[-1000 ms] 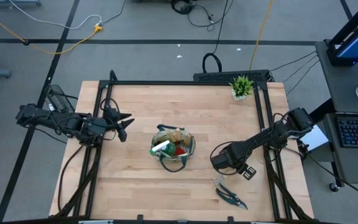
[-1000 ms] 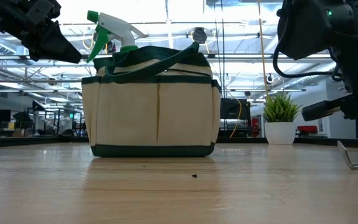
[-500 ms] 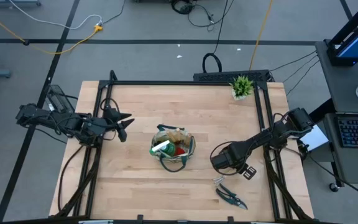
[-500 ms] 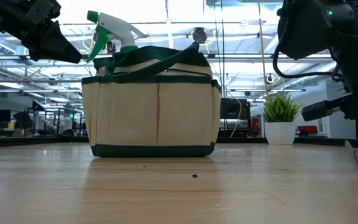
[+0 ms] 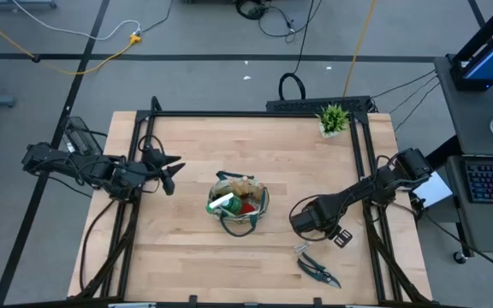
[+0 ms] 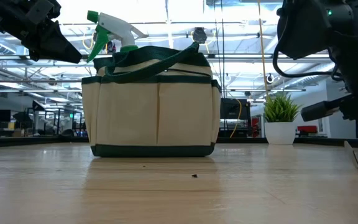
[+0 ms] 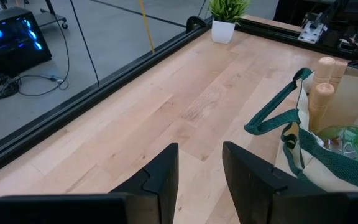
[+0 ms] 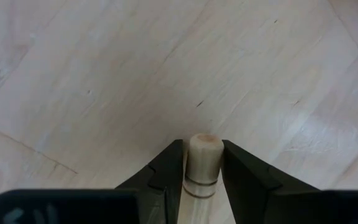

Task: Pick & Place Garden tools in Gardening bag
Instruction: Put the brown hand rake into the white gardening bag

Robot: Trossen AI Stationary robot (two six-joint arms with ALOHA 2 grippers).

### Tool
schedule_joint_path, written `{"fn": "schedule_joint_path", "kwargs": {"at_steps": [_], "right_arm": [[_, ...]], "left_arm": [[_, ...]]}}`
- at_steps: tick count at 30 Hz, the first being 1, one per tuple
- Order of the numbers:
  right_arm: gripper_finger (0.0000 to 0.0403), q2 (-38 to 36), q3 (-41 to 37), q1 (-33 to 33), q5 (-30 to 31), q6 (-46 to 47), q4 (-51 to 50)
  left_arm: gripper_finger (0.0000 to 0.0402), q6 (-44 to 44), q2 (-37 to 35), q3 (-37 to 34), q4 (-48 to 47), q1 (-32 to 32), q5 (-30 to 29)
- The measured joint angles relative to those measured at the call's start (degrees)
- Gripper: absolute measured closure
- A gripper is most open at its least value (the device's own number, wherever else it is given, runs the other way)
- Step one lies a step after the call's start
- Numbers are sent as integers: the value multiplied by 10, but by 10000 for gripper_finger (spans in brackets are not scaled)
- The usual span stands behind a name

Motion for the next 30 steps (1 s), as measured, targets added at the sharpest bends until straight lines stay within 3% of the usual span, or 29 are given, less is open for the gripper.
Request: {"fn": "schedule_joint_path", "kwargs": {"at_steps": [7, 30], "right_arm": [[303, -1, -52, -1, -30, 24, 60], [303, 2, -53, 0, -27, 45, 71]], "left_arm": [[273, 0, 0, 0, 0, 0, 0], [272, 3, 0, 0, 0, 0, 0]]}}
